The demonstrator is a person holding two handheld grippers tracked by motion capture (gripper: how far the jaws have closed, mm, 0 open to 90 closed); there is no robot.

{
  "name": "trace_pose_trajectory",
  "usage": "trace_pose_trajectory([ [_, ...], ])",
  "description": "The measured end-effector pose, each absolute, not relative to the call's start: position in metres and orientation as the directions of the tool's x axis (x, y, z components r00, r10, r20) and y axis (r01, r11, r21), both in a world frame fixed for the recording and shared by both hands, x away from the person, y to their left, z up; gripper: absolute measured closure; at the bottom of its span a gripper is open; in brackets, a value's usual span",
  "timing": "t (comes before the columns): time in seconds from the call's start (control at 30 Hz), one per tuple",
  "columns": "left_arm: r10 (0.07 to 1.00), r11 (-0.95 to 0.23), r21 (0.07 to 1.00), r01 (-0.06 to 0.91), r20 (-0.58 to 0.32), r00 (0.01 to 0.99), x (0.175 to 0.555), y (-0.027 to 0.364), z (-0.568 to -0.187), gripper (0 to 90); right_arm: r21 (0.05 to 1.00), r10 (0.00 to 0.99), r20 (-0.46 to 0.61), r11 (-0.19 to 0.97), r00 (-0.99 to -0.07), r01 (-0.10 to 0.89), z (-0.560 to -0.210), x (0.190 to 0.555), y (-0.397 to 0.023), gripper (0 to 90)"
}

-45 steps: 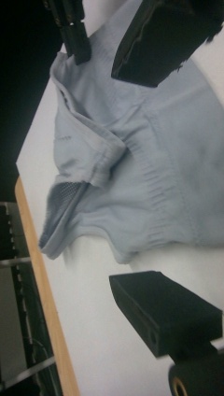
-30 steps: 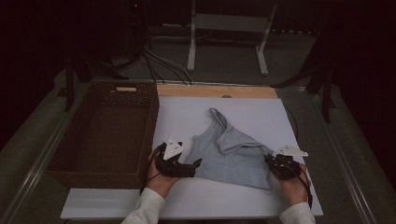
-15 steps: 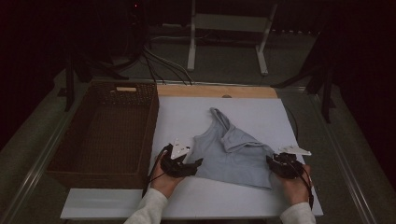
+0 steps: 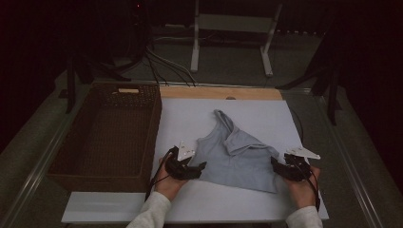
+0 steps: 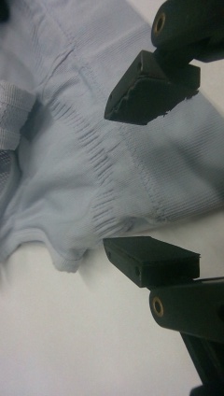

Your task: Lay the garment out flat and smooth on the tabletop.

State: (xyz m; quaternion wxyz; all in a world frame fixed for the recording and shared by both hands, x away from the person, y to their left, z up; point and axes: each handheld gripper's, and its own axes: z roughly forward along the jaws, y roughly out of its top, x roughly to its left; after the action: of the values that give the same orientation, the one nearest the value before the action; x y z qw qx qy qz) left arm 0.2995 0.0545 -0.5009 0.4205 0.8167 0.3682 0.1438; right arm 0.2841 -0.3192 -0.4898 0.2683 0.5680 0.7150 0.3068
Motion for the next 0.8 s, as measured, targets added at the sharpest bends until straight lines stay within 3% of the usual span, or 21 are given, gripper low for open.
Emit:
trace_pose_trajectory([
  [0.1, 0.720, -0.376, 0.790, 0.484, -0.080, 0.689, 0.301, 0.054, -0.503, 31.2, 0.768, 0.977, -0.027, 0.155, -0.211, 0.622, -0.485, 0.282, -0.320, 34.9],
  [0.17, 0.719, -0.379, 0.777, 0.503, -0.095, 0.688, 0.304, 0.053, -0.506, 25.3, 0.787, 0.974, -0.029, 0.161, -0.225, 0.595, -0.481, 0.280, -0.319, 31.1],
  [0.33, 0.715, -0.401, 0.748, 0.528, -0.104, 0.691, 0.306, 0.051, -0.510, 22.8, 0.800, 0.967, -0.029, 0.174, -0.253, 0.575, -0.480, 0.278, -0.316, 27.5],
  [0.5, 0.719, -0.454, 0.712, 0.536, -0.063, 0.692, 0.305, 0.048, -0.512, 62.5, 0.800, 0.960, -0.043, 0.200, -0.278, 0.566, -0.480, 0.278, -0.313, 26.6],
  [0.53, 0.719, -0.454, 0.712, 0.536, -0.063, 0.692, 0.305, 0.048, -0.512, 68.5, 0.800, 0.960, -0.043, 0.200, -0.278, 0.566, -0.480, 0.278, -0.313, 26.6],
  [0.57, 0.718, -0.455, 0.711, 0.535, -0.062, 0.693, 0.304, 0.048, -0.510, 68.5, 0.798, 0.960, -0.042, 0.200, -0.278, 0.568, -0.480, 0.278, -0.314, 26.8],
  [0.63, 0.714, -0.458, 0.708, 0.538, -0.068, 0.697, 0.303, 0.049, -0.509, 81.6, 0.788, 0.959, -0.043, 0.205, -0.280, 0.580, -0.482, 0.279, -0.314, 27.9],
  [0.8, 0.704, -0.464, 0.712, 0.528, -0.066, 0.707, 0.298, 0.050, -0.505, 84.0, 0.772, 0.950, -0.043, 0.229, -0.309, 0.594, -0.483, 0.277, -0.314, 33.3],
])
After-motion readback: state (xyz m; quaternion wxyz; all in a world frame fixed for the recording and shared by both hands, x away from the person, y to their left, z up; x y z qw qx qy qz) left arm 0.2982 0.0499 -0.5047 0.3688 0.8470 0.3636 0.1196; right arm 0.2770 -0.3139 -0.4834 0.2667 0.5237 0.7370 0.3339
